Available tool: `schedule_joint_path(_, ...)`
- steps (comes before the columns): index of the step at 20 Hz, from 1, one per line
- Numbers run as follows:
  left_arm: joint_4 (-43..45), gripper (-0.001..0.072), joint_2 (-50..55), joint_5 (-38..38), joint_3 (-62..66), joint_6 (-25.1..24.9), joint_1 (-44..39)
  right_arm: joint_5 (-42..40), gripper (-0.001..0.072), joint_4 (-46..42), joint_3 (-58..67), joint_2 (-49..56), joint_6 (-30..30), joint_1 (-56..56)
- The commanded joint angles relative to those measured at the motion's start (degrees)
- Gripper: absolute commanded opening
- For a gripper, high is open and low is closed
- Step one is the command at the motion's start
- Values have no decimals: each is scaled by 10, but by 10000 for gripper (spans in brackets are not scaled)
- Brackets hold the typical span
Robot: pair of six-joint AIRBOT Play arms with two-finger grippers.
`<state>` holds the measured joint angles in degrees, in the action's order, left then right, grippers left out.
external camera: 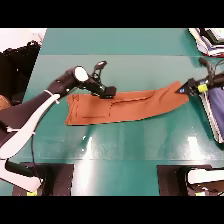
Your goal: Fold the shirts.
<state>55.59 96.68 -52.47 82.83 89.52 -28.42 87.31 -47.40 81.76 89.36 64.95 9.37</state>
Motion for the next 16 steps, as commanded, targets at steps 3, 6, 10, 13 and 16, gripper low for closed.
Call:
schedule_joint_path(3,-18,29,77,7,49,1,-53,-10,14,72,83,-85,53,-79)
schedule_joint_path(6,-22,29,95,1,49,1,-62,-8,14,74,135,-89,84,-130)
schedule_joint_path(10,-31,30,96,24,49,1,-63,-19,14,74,157,-89,86,-204)
schedule_joint_path(13,-30,29,93,14,61,0,-54,-24,15,74,156,-89,85,-248)
schedule_joint_path(16,-3,29,62,-12,83,1,-21,-48,15,73,156,-89,80,-293)
